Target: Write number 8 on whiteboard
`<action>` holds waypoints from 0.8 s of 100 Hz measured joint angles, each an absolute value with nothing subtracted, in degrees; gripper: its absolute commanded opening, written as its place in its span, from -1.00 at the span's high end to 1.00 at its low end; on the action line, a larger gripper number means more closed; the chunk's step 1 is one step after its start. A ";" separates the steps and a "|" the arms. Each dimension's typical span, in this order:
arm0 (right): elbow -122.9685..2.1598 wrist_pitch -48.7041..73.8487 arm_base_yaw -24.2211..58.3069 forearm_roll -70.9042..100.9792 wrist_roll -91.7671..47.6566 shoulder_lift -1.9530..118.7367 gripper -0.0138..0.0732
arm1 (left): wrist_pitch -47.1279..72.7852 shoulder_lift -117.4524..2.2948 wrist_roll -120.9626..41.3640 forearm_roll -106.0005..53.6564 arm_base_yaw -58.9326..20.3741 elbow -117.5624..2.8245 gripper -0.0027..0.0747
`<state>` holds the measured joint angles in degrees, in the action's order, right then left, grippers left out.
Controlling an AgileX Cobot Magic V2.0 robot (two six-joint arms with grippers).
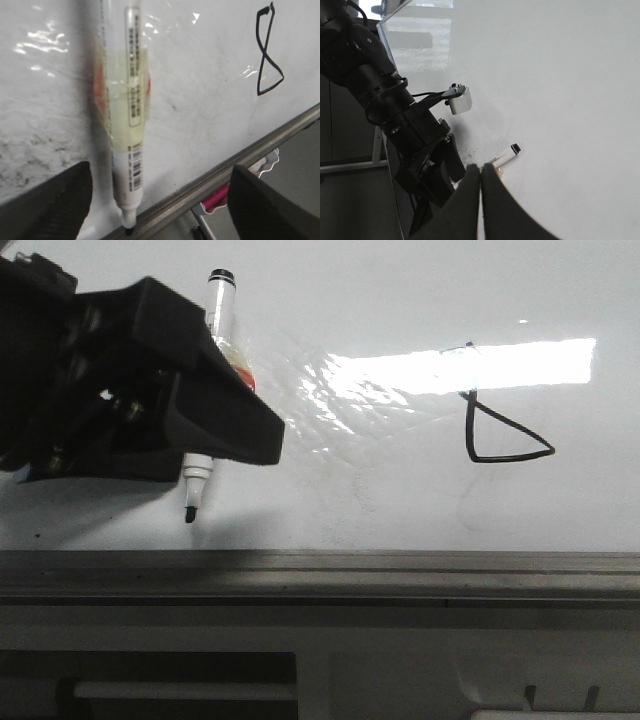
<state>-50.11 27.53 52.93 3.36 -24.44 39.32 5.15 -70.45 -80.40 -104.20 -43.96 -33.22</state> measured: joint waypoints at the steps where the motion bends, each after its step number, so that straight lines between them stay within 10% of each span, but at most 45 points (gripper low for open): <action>1: -50.11 27.53 52.93 3.36 -24.44 39.32 0.80 | 4.91 -70.25 -80.40 -104.31 -43.96 -33.23 -0.63; 57: -48.78 28.74 52.93 5.24 -24.44 32.48 0.78 | -2.74 -42.67 -80.40 -100.98 -42.41 -32.97 -0.54; 80: -40.68 29.08 52.57 5.33 -22.50 21.31 0.78 | -2.70 -26.04 -80.50 -96.92 -42.33 -29.58 -0.07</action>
<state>-40.68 29.08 52.57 5.33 -22.50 21.31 -2.70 -26.04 -80.50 -96.92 -42.33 -29.58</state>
